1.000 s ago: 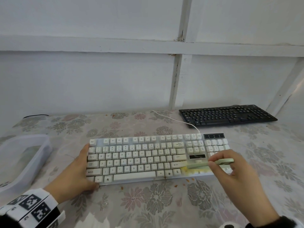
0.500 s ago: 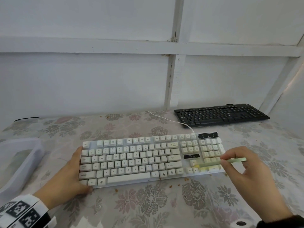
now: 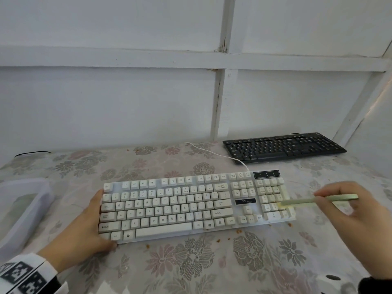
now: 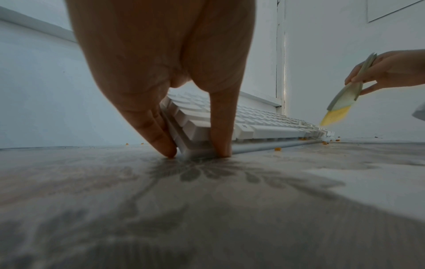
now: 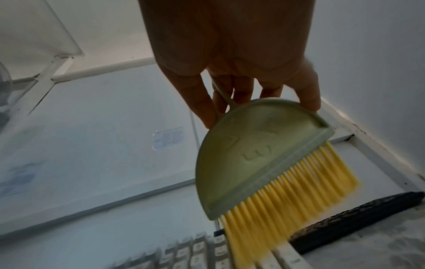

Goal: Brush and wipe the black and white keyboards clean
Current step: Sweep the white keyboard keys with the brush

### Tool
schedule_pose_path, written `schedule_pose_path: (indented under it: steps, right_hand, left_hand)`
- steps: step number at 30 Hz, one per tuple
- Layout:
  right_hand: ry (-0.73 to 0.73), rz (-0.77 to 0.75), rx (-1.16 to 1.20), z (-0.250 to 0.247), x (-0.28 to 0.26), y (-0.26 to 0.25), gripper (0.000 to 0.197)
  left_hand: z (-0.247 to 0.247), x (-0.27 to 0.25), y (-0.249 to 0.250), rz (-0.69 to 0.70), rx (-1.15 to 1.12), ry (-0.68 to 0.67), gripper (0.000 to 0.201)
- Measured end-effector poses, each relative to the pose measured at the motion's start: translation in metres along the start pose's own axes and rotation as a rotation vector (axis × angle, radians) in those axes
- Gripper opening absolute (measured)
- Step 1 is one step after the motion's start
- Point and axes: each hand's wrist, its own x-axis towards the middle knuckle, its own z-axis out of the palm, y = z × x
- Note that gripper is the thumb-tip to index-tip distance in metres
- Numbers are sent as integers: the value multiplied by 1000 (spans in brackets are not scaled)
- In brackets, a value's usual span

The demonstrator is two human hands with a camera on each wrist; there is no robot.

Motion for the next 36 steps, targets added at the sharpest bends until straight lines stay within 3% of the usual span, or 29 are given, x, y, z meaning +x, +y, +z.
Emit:
schedule_pose_path:
  steps: [5,13,16,18,22,25,28,36]
  right_hand:
    - [-171,79,191,9,-4,6,27]
    - [-20,112,40,-9,4,24,42]
    - [17,54,-22,-10,3,6,54]
    - [-16,-24,32,-4,-4,-21,46]
    - [-333,-141,219,51,-43,-91,10]
    - [-535,-257,283,106,-76,-118,18]
    - [-570,-320,337,146,-99,-134,20]
    - [-407,-414,202,179,-117,-144,15]
  left_hand:
    - [-2,0,-2,-4,-9,3,105]
    - [-1,-1,2,-25,30,1,101]
    - [0,-2,4,-30,48,4,102]
    - [0,-2,4,-22,59,-9,102]
    - [1,-1,4,-11,42,-28,103]
    - [1,-1,0,0,18,-48,104]
    - [-1,0,-6,3,-17,-60,107]
    - [-6,-4,2,39,-121,-161,105]
